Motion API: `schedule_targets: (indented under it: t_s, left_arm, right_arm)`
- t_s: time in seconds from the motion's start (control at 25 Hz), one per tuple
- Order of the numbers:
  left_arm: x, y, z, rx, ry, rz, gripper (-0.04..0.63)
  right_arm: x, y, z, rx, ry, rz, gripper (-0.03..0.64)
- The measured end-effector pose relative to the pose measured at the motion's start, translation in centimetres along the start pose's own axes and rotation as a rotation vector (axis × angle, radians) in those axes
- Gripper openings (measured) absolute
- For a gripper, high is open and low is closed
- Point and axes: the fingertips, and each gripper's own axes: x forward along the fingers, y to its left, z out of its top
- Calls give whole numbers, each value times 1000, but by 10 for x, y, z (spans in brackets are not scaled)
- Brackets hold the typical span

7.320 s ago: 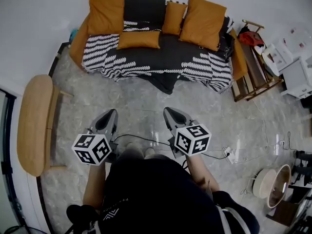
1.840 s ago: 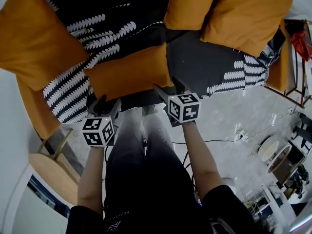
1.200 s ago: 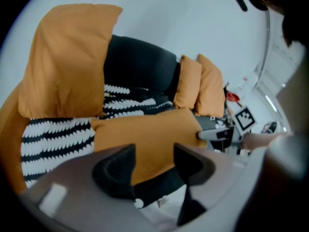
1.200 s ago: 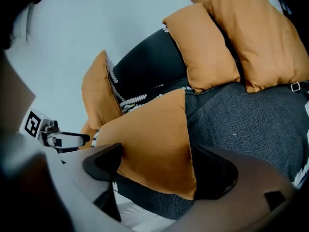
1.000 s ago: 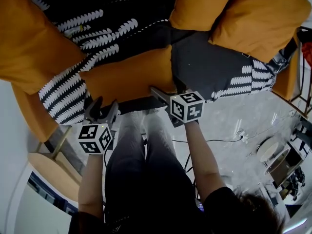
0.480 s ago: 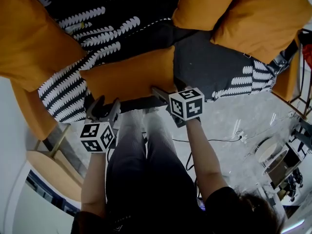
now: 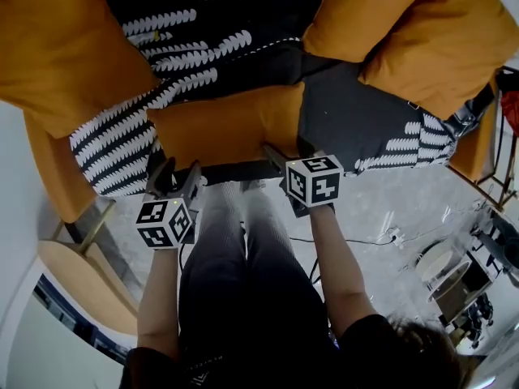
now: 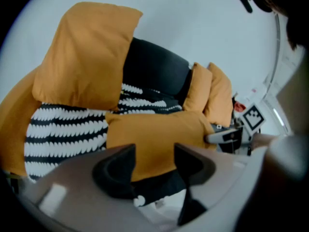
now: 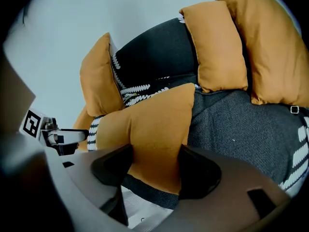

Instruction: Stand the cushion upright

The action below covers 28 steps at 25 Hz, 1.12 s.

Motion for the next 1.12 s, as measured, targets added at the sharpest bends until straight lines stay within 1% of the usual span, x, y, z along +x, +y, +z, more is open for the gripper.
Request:
schedule_targets:
  t_s: [0.2,0.36,0.52,0.68,0.8,1.0,1.12]
  left_arm:
    - [8,6,-12,-21,-2,20,256]
    - [8,19,-17,-45,0,13,273]
    - [4,30,-13,-47,10,-5,313]
    - [8,33,-6,-55,11,-24,348]
    - [13,35,-5,-48,19,-42,367]
    - [22,41,-5,-6,39,-60,414]
    - [19,35,-8,-11,46,-74,449]
  right_arm:
    - [-3,-13,-10,9,16,-19,291]
    - [-3,-10,-10,8,30,-37,291]
    - [-7,2,1,-3,31,-74,290]
    - [-9,3,9,-5,38,-103,290]
    - [-9,3,9,-3,45,-113,290]
    - [-7,5,8,1,48,-131,290]
    - [-21,6,2,4,40,-140,290]
